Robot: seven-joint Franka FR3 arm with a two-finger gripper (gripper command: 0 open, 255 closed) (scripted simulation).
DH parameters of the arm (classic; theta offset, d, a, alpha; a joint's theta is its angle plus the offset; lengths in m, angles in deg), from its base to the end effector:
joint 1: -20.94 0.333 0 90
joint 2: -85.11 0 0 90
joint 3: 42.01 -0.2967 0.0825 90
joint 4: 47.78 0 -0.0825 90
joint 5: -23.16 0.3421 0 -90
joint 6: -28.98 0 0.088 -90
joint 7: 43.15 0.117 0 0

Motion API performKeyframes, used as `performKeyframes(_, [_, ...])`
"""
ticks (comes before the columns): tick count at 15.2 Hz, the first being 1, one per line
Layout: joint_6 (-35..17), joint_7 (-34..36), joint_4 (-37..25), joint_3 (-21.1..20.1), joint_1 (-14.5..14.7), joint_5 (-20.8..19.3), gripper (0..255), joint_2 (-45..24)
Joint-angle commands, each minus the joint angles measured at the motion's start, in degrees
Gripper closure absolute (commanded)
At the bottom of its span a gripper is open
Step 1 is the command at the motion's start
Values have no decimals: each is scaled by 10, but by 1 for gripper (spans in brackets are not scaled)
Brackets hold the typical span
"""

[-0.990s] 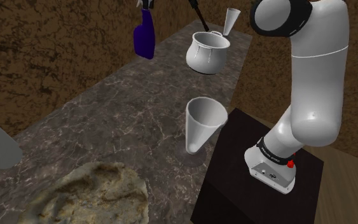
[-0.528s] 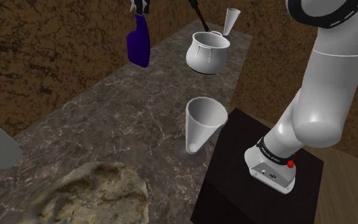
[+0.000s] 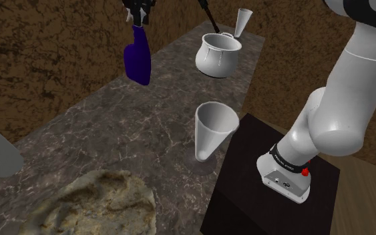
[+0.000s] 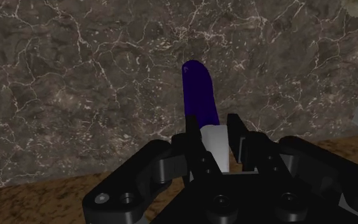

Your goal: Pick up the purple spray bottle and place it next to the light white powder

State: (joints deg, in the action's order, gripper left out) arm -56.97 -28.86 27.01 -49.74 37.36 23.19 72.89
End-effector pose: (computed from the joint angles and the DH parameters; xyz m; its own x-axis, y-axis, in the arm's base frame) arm 0.5202 0.2235 0.5881 0.9854 0.1688 -0.0233 0.1682 -0.9855 -0.0240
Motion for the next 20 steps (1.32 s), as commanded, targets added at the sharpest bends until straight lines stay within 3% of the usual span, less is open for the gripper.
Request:
performKeyframes(1, [-5, 29, 19, -11, 17, 0, 255, 14])
performKeyframes(9, [-17, 131, 51, -53, 77, -2, 255, 37])
performKeyframes(17, [-15, 237, 29, -97, 142, -13, 255, 19])
performKeyframes(20, [-41, 235, 64, -96, 139, -10, 255, 27])
